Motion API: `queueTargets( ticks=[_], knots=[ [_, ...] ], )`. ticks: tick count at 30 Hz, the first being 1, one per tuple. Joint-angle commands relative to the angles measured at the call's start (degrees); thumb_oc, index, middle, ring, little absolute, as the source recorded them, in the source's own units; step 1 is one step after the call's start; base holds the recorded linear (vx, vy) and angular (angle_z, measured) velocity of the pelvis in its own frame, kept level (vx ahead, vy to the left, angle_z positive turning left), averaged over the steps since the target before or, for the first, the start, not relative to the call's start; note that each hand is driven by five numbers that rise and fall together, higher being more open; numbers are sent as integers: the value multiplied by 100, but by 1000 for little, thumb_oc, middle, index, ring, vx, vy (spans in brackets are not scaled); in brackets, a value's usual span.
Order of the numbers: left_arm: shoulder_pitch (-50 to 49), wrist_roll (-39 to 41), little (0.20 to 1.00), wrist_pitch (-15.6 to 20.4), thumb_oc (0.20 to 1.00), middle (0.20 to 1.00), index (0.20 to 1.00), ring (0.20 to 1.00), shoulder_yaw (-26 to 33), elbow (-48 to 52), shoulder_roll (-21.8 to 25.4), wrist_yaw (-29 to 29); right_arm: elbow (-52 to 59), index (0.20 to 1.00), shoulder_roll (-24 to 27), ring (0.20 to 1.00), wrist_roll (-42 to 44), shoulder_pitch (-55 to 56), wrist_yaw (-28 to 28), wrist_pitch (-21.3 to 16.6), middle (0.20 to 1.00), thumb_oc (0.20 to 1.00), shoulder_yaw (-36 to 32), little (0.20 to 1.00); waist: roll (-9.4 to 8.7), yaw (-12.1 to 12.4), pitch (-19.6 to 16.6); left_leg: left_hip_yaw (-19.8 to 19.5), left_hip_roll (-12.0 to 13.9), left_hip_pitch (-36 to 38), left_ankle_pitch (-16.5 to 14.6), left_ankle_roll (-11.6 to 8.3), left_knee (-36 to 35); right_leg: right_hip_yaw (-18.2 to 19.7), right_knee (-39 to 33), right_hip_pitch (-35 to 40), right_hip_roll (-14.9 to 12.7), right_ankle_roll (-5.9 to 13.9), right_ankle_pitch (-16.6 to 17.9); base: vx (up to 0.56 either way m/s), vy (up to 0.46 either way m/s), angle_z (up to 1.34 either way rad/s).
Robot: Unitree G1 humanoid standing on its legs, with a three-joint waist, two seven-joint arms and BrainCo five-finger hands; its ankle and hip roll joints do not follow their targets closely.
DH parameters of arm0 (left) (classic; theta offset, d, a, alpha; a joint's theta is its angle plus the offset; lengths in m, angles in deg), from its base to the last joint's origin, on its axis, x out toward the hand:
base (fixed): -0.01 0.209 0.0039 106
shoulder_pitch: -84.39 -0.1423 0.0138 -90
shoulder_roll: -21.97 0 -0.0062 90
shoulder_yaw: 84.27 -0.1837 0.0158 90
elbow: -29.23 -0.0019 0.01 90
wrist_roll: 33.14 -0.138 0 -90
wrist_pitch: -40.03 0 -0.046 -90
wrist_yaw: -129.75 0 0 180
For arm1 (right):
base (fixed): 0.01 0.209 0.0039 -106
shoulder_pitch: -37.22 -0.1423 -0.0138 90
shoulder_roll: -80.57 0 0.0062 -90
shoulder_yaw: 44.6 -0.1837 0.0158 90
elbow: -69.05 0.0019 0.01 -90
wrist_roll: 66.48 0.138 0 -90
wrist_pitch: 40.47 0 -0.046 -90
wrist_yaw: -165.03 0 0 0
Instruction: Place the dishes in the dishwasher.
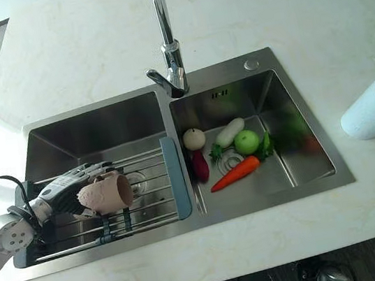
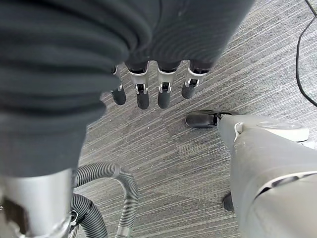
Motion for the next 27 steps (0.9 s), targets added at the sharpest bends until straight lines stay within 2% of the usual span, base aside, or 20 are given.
queueTargets(
  ticks=[1, 4, 13, 15, 18, 23, 27],
  knots=[
    [-434, -241, 1000, 479, 1000, 1000, 1000, 1000, -192, 131, 98, 60, -42, 1000, 109, 1000, -59, -90, 27, -112, 1000, 1000, 35, 1000, -48, 169, -32, -291, -121, -370, -594, 80, 220, -540, 818, -146, -509, 790, -786, 0, 0, 0],
    [-503, -313, 1000, 413, 1000, 1000, 1000, 1000, -301, -9, 37, 295, -8, 1000, 116, 1000, -85, -123, 16, -55, 1000, 1000, 48, 1000, -43, 163, -44, -303, -116, -365, -596, 74, 235, -544, 828, -145, -510, 795, -791, 0, 0, 0],
    [-444, -652, 1000, -65, 1000, 1000, 1000, 1000, -817, -466, -426, 249, 32, 1000, 155, 1000, -91, -264, -52, -9, 1000, 1000, 128, 1000, -59, 110, 28, -291, -92, -410, -574, 56, 261, -516, 858, -212, -496, 799, -802, 0, 0, 0],
    [-425, -631, 1000, -27, 1000, 1000, 1000, 1000, -869, -526, -465, 198, 2, 1000, 153, 1000, -108, -289, -36, -20, 1000, 1000, 125, 1000, -57, 107, 38, -292, -87, -424, -573, 50, 271, -513, 872, -229, -500, 803, -808, 0, 0, 0],
    [-474, -708, 1000, 30, 1000, 1000, 1000, 1000, -803, -487, -427, 78, 17, 1000, 165, 1000, -95, -262, -21, -27, 1000, 1000, 118, 1000, -49, 115, 28, -297, -96, -426, -581, 56, 277, -514, 869, -228, -504, 804, -808, 0, 0, 0],
    [-684, -869, 1000, -39, 1000, 1000, 1000, 1000, -569, -413, -386, -548, 45, 1000, 152, 1000, -108, -196, -7, -31, 1000, 1000, 101, 1000, -23, 145, -11, -324, -117, -404, -590, 59, 265, -535, 862, -182, -512, 793, -832, 0, 0, 0],
    [-825, -1113, 1000, -47, 1000, 1000, 1000, 1000, -430, -500, -550, -816, 26, 1000, 110, 1000, -129, -170, -37, -48, 1000, 1000, 84, 1000, -21, 168, -39, -355, -135, -379, -590, 60, 243, -544, 855, -148, -509, 776, -843, 0, 0, 0]
  ],
)
